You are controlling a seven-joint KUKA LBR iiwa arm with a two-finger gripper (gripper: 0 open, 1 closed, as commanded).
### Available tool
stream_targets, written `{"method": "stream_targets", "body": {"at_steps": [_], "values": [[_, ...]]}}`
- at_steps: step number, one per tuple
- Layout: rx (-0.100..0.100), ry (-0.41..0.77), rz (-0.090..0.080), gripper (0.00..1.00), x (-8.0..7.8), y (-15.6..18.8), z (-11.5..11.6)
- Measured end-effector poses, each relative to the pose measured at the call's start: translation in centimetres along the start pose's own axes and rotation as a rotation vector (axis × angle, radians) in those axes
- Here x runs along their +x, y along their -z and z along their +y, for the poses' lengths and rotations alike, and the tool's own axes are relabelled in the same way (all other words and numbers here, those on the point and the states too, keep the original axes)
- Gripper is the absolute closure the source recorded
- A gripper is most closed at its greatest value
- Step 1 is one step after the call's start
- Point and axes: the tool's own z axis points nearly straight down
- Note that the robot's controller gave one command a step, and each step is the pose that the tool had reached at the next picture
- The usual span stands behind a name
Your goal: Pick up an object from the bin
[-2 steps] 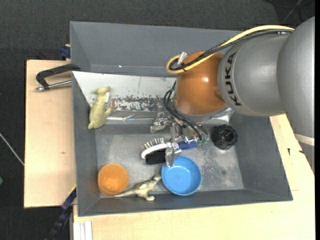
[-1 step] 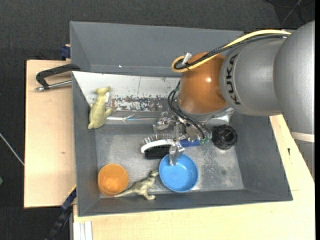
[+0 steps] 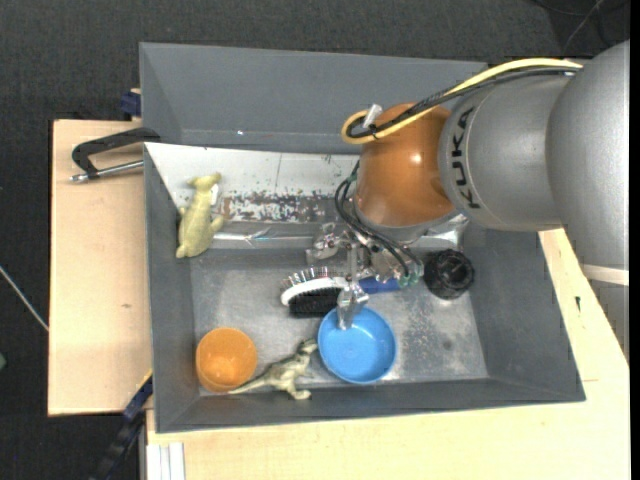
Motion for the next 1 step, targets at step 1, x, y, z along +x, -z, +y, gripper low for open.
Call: {"method": "stream_targets", "body": {"at_steps": [1], "values": [[0.003,-0.002,-0.009,1.0,-0.23,0.31,-0.15]]}}
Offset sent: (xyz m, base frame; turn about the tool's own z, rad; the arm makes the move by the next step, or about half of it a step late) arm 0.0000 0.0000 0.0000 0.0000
